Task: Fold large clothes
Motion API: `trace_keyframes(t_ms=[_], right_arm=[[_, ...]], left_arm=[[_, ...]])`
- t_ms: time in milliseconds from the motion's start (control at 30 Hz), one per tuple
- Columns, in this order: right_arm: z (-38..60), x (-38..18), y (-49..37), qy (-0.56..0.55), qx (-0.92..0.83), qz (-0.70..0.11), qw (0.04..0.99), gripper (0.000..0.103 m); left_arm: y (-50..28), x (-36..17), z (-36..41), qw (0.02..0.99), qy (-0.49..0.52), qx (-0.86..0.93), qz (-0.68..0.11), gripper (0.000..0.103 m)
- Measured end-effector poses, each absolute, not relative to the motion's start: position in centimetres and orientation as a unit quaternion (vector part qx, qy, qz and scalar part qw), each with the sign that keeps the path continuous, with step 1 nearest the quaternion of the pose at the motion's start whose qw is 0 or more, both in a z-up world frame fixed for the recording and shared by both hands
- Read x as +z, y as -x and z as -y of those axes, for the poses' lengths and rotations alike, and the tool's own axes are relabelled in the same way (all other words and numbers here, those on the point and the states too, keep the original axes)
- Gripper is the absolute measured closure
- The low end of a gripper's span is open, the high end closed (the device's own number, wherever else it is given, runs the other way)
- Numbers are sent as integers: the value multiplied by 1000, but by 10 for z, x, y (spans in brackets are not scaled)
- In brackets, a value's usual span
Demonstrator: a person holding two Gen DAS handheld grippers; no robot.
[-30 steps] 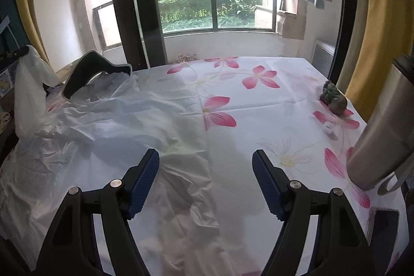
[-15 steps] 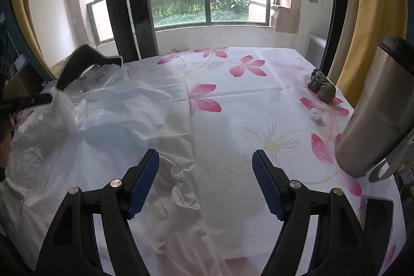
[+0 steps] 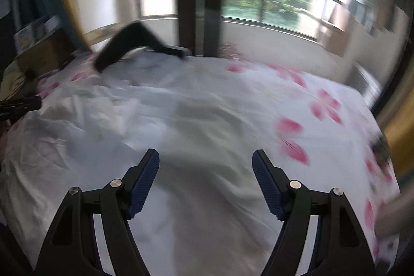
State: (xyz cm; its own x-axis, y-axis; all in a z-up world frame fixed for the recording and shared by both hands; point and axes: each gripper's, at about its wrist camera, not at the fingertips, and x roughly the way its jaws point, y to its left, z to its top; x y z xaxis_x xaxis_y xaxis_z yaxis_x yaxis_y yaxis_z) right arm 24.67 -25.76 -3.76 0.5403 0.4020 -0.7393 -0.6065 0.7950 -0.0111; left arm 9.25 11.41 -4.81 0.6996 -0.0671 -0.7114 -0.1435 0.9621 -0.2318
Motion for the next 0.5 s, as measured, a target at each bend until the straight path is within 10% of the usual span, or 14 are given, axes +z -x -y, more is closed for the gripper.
trace_keyframes(t_ms=[367,433,500], right_arm=[[114,-41,-264,197,392,-384,813,29],[97,-58,-262,221,399,-401,795,38],[89,-71,-260,240,396,-413,784,71]], left_arm=[[-84,-78,-142,899,166,19,-405,45],[-83,-80,-142,899,167,17,-404,45],[-82,-80,-139,901,155,19,-404,45]])
